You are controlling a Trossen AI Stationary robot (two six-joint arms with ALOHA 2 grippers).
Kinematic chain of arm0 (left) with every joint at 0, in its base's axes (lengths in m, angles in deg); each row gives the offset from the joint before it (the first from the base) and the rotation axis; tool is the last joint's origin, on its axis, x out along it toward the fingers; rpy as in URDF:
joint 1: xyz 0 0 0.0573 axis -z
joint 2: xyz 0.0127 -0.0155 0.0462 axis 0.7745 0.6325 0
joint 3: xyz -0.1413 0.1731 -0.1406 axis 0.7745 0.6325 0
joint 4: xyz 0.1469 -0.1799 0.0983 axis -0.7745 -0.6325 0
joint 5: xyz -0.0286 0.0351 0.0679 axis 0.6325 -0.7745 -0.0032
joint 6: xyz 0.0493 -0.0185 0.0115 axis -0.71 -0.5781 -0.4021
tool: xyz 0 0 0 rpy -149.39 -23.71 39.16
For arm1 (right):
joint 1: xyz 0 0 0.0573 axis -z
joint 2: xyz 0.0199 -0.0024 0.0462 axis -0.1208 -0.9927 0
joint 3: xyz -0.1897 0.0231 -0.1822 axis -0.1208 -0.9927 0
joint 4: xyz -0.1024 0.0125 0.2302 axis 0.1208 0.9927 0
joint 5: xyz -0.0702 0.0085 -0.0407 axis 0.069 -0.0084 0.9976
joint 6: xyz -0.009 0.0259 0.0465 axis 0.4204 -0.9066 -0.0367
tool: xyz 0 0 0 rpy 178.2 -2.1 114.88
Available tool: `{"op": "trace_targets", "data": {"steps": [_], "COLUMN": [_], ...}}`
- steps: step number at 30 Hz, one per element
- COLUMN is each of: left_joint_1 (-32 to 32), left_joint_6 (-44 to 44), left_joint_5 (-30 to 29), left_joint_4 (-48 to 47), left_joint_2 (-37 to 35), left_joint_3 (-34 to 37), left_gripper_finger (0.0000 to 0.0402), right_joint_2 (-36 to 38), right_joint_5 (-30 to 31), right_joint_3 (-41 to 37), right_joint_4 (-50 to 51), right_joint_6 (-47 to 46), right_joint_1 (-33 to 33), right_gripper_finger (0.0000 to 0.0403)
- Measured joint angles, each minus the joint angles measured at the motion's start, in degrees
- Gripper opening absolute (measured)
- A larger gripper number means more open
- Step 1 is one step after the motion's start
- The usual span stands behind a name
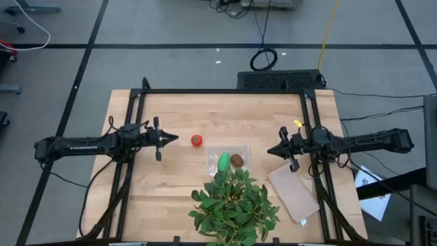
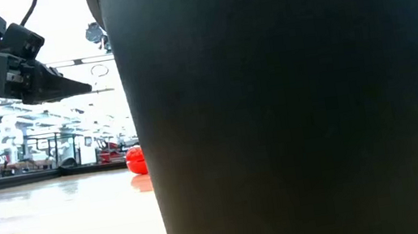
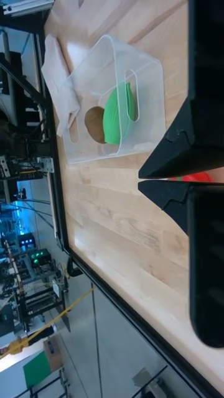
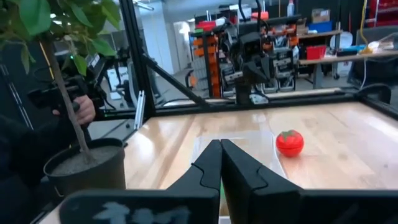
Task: Pick and placing Produce into tupperware
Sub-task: Put the orange tomato into the transparent bin
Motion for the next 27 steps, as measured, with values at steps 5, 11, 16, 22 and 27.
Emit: {"op": "trace_targets", "data": {"steps": [5,11,16,22,27], "left_joint_1": [0.0,0.0,0.0,0.0,0.0], "left_joint_6": [-0.2,-0.3,-0.3,0.0,0.8], "left_joint_5": [-0.4,-0.5,-0.5,-1.4,-2.1], "left_joint_4": [0.0,0.0,0.0,0.6,6.1], "left_joint_2": [0.0,0.0,0.0,0.0,0.0], "left_joint_3": [0.0,0.0,0.0,0.0,-0.2], "left_gripper_finger": [0.0021,0.0021,0.0021,0.0021,0.0021], "right_joint_2": [0.0,0.0,0.0,0.0,0.0], "right_joint_5": [0.0,0.1,0.2,0.2,0.2], "right_joint_3": [-0.1,-0.2,-0.2,-0.2,-0.2], "right_joint_4": [-0.2,-0.1,-0.1,-0.1,0.4], "right_joint_6": [2.1,3.8,5.4,6.3,5.9], "right_joint_1": [0.0,0.0,0.0,0.0,0.0], "right_gripper_finger": [0.0,0.0,0.0,0.0,0.0]}}
